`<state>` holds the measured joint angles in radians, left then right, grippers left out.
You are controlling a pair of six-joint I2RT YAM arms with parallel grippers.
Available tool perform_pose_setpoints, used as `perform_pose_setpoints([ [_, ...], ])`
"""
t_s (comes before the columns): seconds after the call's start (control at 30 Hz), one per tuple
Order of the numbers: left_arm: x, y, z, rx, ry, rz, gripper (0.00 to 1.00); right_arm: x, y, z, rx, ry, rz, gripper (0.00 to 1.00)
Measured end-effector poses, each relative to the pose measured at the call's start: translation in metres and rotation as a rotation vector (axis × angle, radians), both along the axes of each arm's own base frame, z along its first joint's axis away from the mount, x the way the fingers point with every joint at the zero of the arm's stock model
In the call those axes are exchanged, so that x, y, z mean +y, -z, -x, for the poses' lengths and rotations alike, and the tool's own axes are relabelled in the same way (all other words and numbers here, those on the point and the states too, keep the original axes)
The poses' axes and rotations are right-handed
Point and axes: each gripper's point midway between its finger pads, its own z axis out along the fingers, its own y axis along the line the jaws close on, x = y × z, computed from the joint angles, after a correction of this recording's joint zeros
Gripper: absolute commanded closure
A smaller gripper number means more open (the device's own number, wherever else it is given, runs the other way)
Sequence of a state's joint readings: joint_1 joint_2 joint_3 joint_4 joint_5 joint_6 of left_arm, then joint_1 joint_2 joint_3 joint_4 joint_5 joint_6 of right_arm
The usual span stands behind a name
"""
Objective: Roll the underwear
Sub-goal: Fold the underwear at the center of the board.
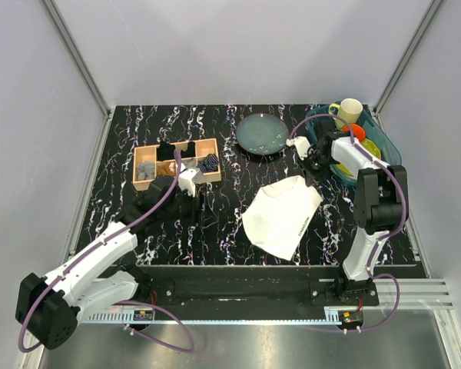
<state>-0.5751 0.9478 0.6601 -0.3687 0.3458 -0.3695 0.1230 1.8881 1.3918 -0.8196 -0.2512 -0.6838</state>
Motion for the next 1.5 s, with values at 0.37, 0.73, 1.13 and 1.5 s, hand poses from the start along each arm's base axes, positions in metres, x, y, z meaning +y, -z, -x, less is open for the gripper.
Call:
perform_pose_setpoints([
  [0.37,0.002,-0.008,0.001,-0.026,-0.001,0.016,0.37,0.023,-0.027,0.044,0.04,-0.088,-0.097,1.0],
  [0.73,0.002,-0.014,0.003,-0.042,0.004,0.031,0.37,0.075,-0.033,0.098,0.106,-0.275,-0.107,1.0],
  [1.13,0.005,-0.011,0.01,-0.032,0.008,0.03,0.37,0.116,-0.035,0.135,0.155,-0.401,-0.093,1.0],
  [1.5,0.008,-0.008,0.013,-0.028,0.007,0.028,0.36,0.139,-0.035,0.163,0.195,-0.471,-0.08,1.0],
])
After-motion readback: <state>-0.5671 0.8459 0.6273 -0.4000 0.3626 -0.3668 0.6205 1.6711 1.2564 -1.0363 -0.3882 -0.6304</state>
